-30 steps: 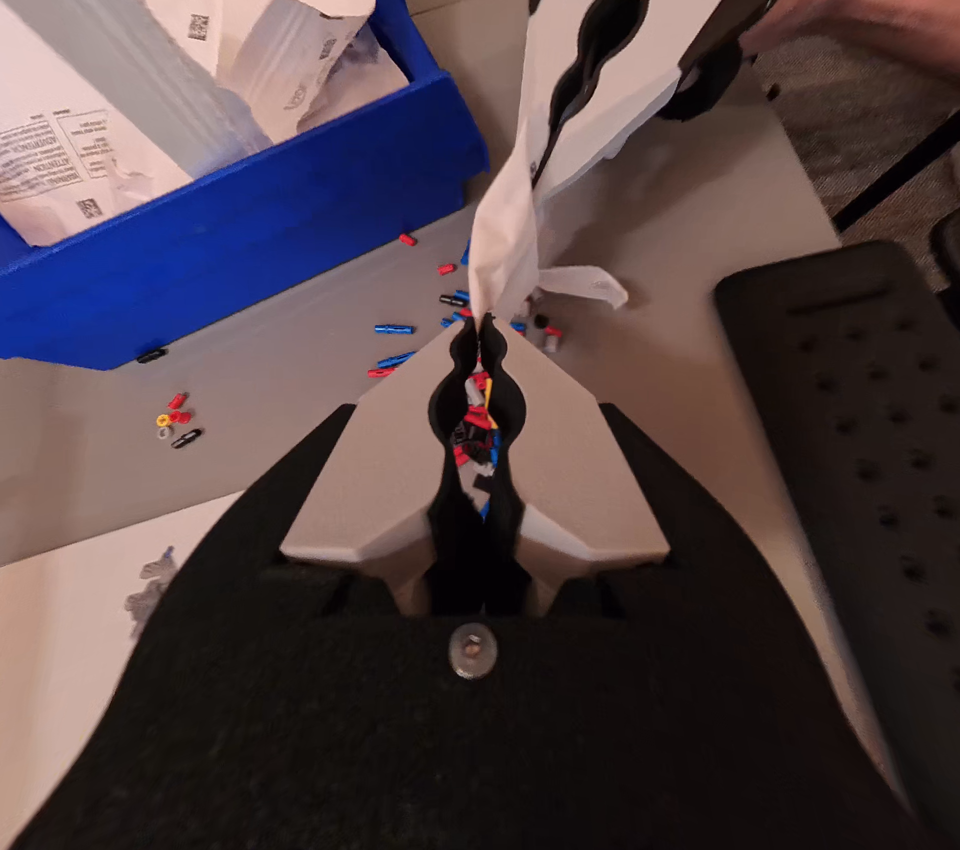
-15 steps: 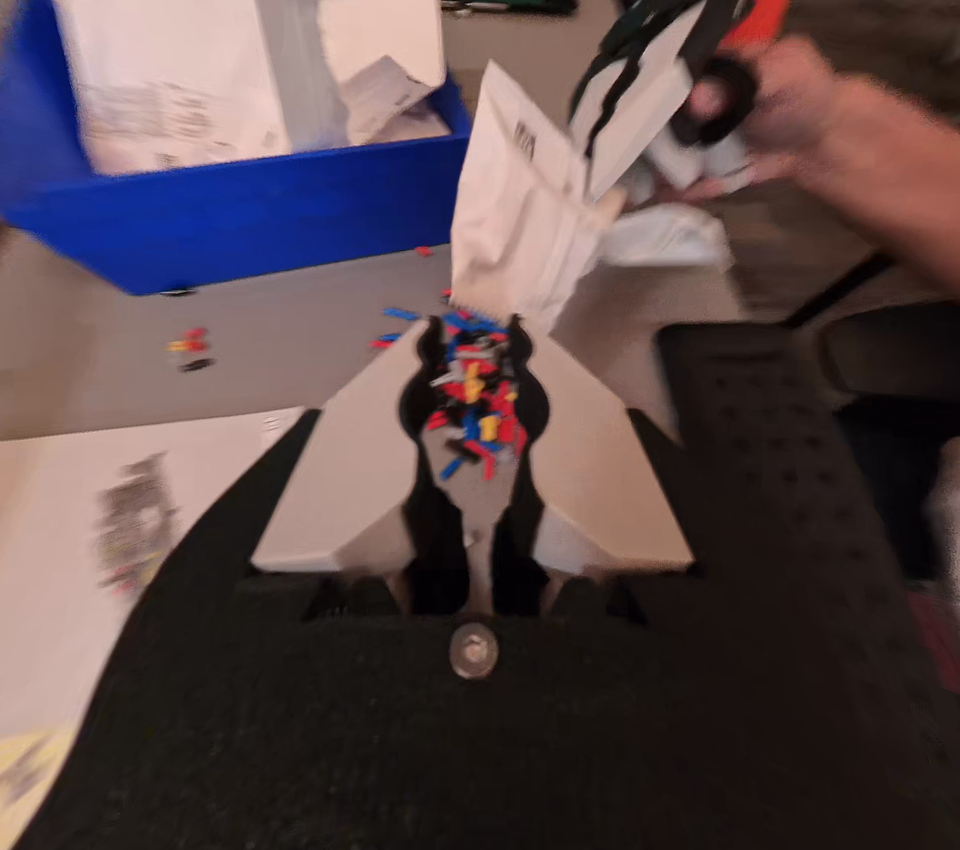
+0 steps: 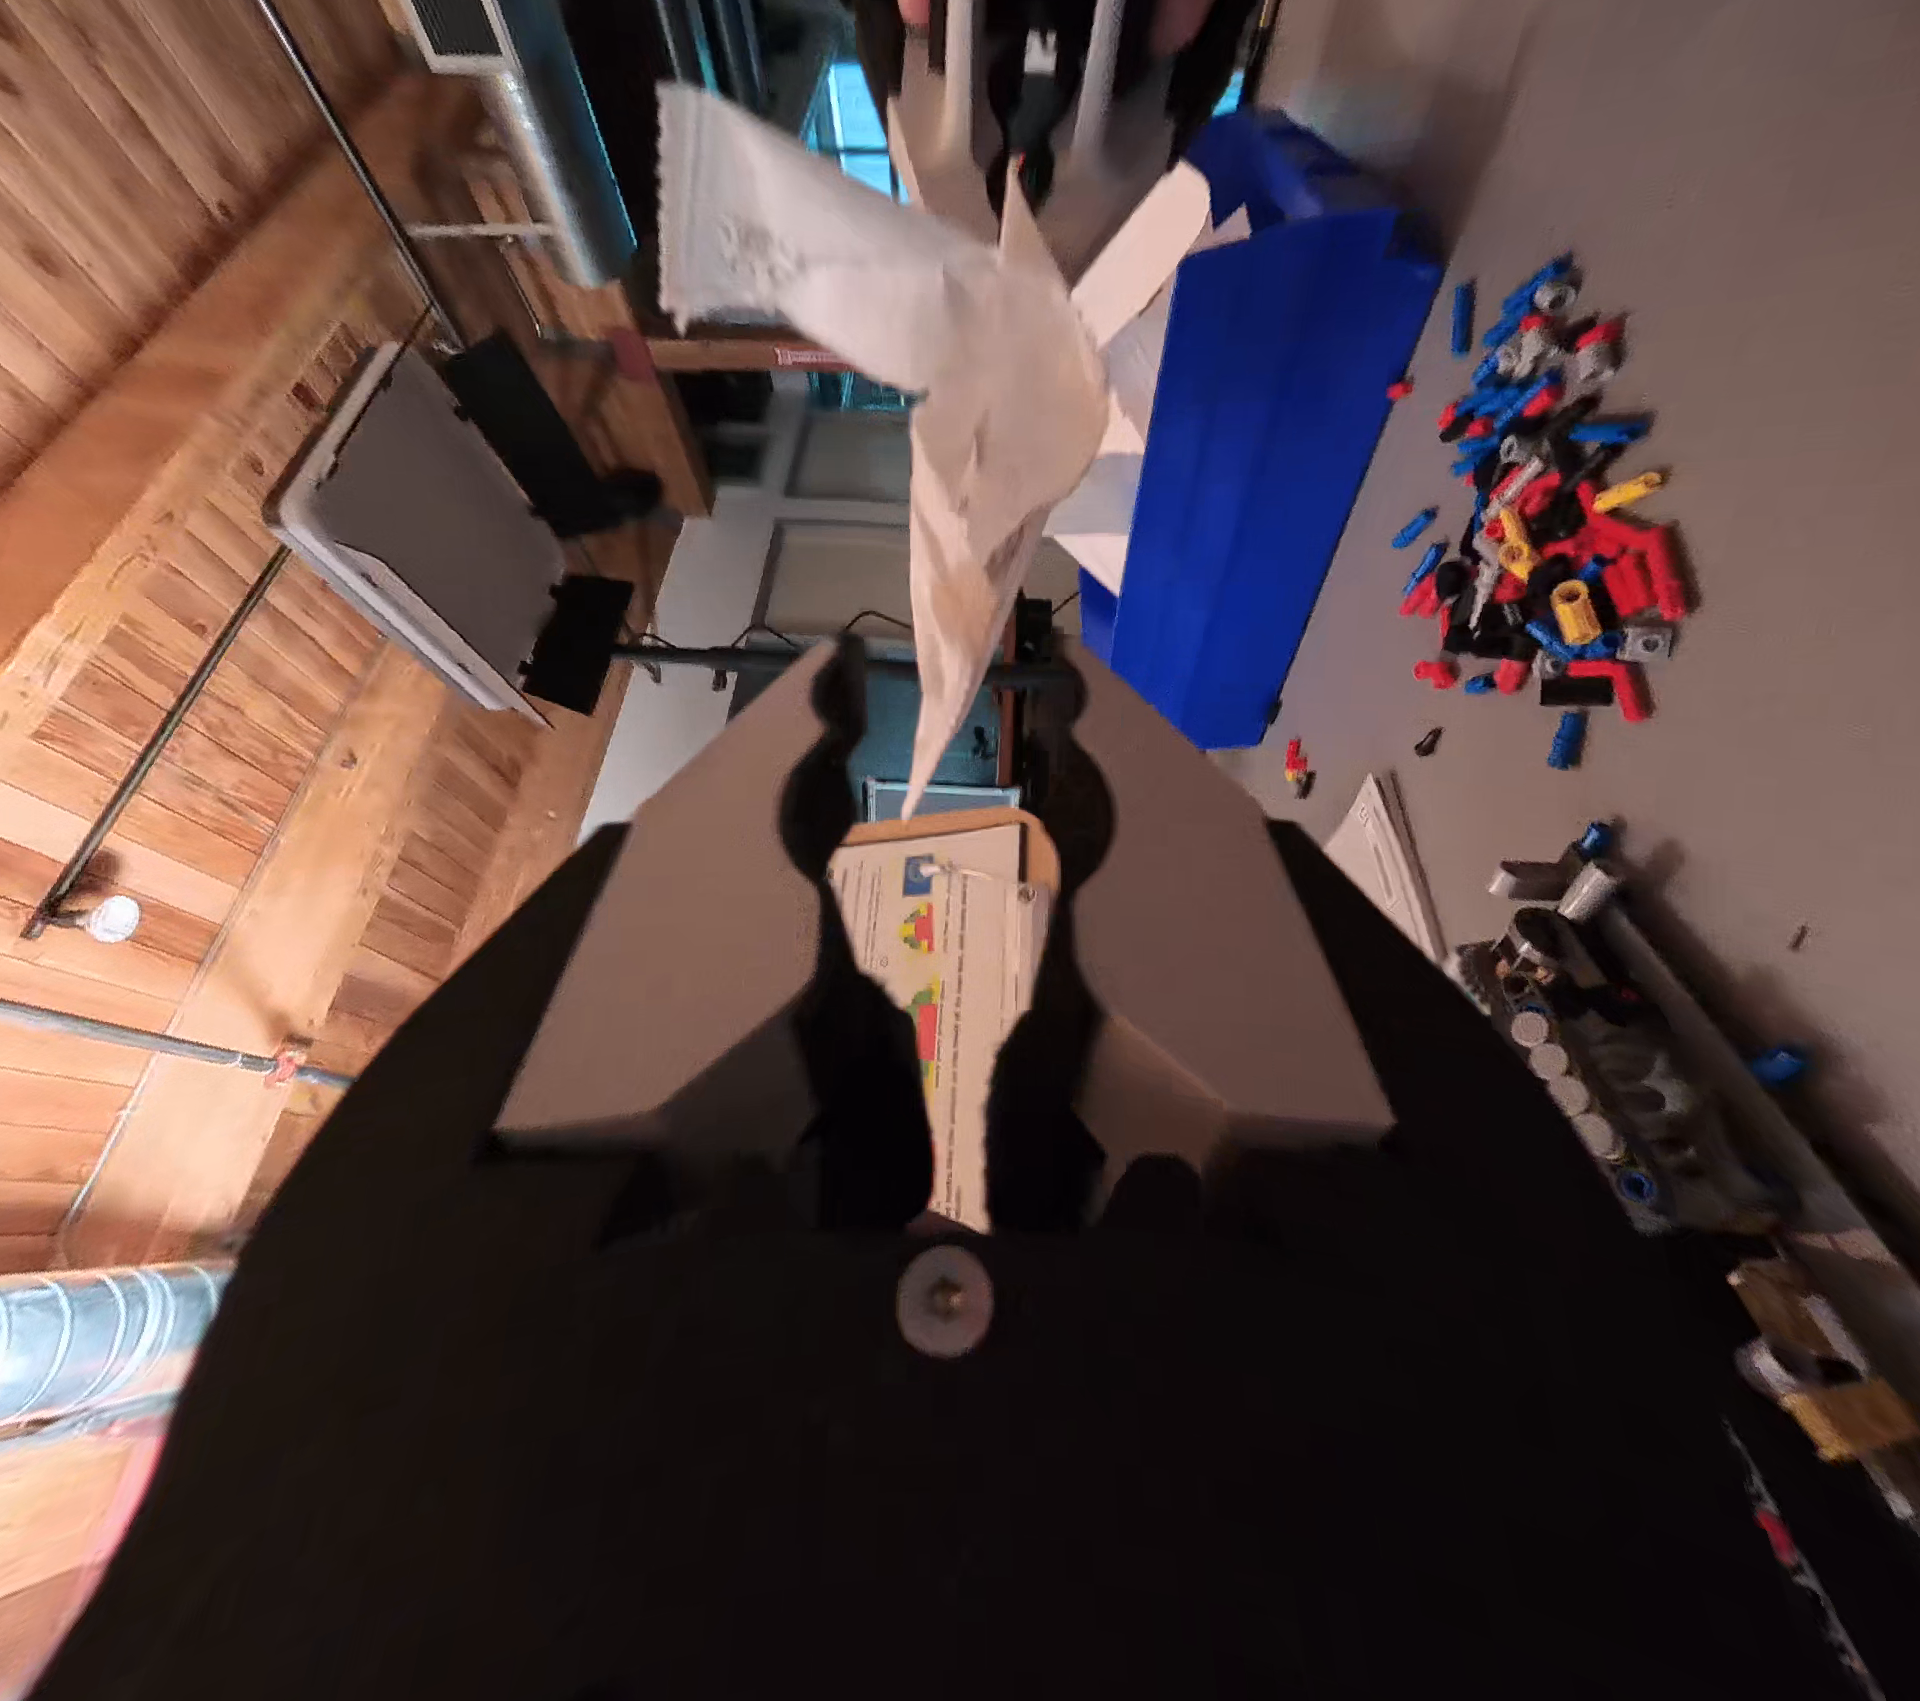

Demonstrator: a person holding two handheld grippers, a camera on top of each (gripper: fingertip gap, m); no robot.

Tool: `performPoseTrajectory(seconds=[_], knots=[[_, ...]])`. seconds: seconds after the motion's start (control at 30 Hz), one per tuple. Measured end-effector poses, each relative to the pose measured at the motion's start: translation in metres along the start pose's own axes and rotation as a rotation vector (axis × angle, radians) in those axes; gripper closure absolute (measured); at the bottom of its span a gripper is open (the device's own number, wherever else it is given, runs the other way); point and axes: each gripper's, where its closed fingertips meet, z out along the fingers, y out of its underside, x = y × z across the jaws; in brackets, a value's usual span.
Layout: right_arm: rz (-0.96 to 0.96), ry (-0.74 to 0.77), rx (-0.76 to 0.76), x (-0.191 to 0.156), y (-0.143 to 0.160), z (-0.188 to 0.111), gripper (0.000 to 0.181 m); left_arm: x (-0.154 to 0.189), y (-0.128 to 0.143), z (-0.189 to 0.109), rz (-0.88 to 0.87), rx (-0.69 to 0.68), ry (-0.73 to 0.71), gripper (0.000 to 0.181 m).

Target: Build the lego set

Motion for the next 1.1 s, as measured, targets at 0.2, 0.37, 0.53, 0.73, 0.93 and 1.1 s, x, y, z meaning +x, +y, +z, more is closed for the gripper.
performPoseTrajectory(seconds=[0.2,0.37,0.53,0.73,0.93,1.1], knots=[[-0.082,0.046,0.048,-0.002,-0.003,0.006,0.181,0.004,0.0,-0.012,-0.162,-0.017,-0.006,0.181],[-0.446,0.056,0.174,-0.021,-0.011,-0.003,0.168,0.013,0.007,-0.016,-0.625,0.043,0.189,0.181],[-0.99,0.117,0.507,-0.027,-0.021,-0.021,0.141,0.001,0.01,-0.019,-0.838,0.119,0.206,0.181],[-1.359,0.257,0.45,-0.001,-0.01,0.01,0.131,-0.007,0.008,-0.025,-0.923,0.187,0.205,0.181],[-1.633,0.326,0.349,-0.014,-0.002,0.031,0.134,-0.016,0.005,-0.031,-0.922,0.28,0.162,0.181],[-1.666,0.351,0.248,-0.009,-0.008,0.031,0.148,-0.014,0.001,-0.032,-0.951,0.32,0.178,0.181]])
